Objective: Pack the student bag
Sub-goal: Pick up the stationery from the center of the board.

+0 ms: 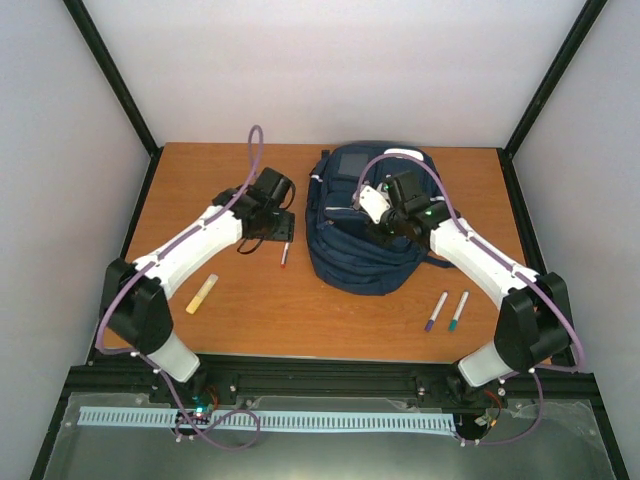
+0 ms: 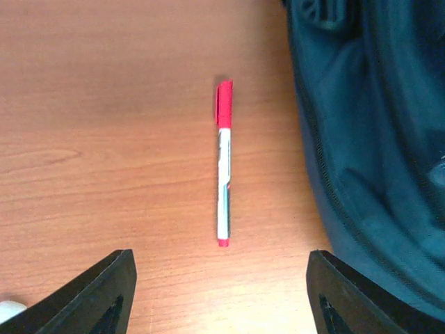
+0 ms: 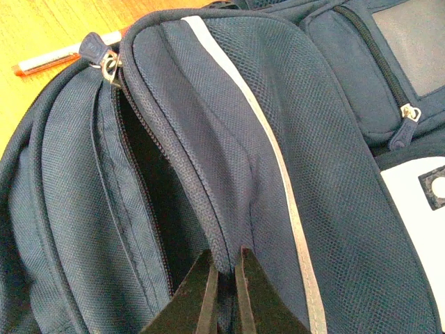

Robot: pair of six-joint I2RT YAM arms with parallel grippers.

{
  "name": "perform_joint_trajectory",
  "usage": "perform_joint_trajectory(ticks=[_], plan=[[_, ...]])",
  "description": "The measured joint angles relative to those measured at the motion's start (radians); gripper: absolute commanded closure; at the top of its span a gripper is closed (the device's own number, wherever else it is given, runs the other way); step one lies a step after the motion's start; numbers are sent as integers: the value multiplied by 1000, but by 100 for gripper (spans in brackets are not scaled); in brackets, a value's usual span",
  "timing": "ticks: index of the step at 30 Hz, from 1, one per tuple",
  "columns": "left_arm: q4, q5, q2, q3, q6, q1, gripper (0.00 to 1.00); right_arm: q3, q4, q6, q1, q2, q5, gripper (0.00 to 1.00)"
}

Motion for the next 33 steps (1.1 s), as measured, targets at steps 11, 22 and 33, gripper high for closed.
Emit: perform_joint_trajectory(ticks=[11, 22, 33], plan=[[-116, 2, 181, 51, 52, 3, 41, -107, 92, -26, 0, -55, 26, 97], [-121, 45, 406, 214, 38, 14, 51, -120, 107, -40, -12, -72, 26, 97], [-169, -21, 492, 279, 14, 17, 59, -133, 122, -45, -15, -72, 8, 97]])
